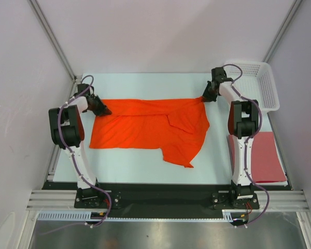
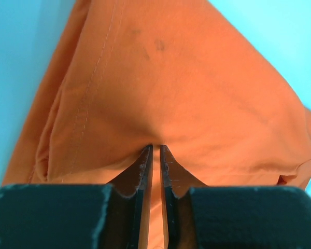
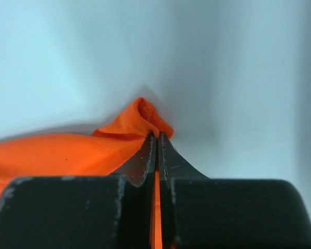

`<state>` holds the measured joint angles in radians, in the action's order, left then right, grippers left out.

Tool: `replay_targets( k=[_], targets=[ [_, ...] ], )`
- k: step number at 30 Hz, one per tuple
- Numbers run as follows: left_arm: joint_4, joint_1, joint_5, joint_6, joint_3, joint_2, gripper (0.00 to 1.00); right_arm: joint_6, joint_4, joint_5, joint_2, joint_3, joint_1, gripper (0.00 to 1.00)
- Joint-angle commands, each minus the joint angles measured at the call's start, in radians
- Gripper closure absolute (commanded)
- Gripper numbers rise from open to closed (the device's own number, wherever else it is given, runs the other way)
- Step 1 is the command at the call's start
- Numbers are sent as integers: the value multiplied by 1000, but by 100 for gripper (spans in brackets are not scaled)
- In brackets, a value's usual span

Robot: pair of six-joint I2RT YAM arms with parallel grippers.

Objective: Fold and stack the t-shirts
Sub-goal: Fold the tshirt

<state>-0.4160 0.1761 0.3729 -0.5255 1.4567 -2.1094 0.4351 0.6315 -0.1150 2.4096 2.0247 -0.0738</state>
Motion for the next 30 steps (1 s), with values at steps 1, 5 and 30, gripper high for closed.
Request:
replay_targets(
  k=[1,5,30],
  targets=[
    [16,11,-48,12,31,-37,84,17,-3,202,-14,-49,2,100],
    [16,11,-58,25,60,-29,85,19,-6,244,-23,-40,-17,96],
    [-302,26,-580,-243,-654,796,73,1,108,1,-794,-716,-288,34]
  ],
)
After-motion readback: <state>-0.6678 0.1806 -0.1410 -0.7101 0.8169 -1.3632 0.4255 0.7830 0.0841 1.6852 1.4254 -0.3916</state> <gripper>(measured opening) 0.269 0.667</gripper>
